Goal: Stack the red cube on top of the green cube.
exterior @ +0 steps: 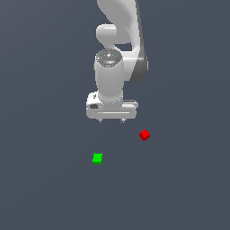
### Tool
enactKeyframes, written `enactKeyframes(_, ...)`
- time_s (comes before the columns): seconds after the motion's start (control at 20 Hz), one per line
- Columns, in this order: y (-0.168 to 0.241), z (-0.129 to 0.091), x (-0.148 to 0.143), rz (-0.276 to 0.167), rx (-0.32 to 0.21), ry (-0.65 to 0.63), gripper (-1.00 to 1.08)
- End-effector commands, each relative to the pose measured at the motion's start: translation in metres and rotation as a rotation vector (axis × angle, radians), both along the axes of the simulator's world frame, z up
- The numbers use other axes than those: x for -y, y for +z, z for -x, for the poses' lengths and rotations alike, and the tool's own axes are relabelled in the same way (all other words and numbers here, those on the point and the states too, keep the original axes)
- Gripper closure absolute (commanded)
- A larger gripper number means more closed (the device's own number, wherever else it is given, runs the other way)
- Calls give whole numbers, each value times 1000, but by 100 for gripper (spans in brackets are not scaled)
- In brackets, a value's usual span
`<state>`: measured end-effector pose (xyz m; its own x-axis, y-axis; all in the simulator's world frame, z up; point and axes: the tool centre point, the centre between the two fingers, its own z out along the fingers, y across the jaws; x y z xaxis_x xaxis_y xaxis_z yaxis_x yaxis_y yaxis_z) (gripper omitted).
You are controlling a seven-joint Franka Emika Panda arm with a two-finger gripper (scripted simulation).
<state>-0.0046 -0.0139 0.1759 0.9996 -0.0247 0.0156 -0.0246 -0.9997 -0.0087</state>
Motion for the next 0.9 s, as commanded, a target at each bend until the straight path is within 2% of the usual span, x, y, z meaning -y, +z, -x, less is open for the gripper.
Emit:
enactKeyframes(0.0, 0, 0, 0, 0, 0, 0, -92)
enactKeyframes(0.2, -4, -2, -7, 0, 0, 23, -92)
enactKeyframes(0.4, -17, -6, -30, 1, -2, 94, -92)
enactKeyframes(0.55, -33, -8, -58, 2, -4, 182, -92)
enactKeyframes(0.85, -76, -3, -134, 6, -9, 417, -92)
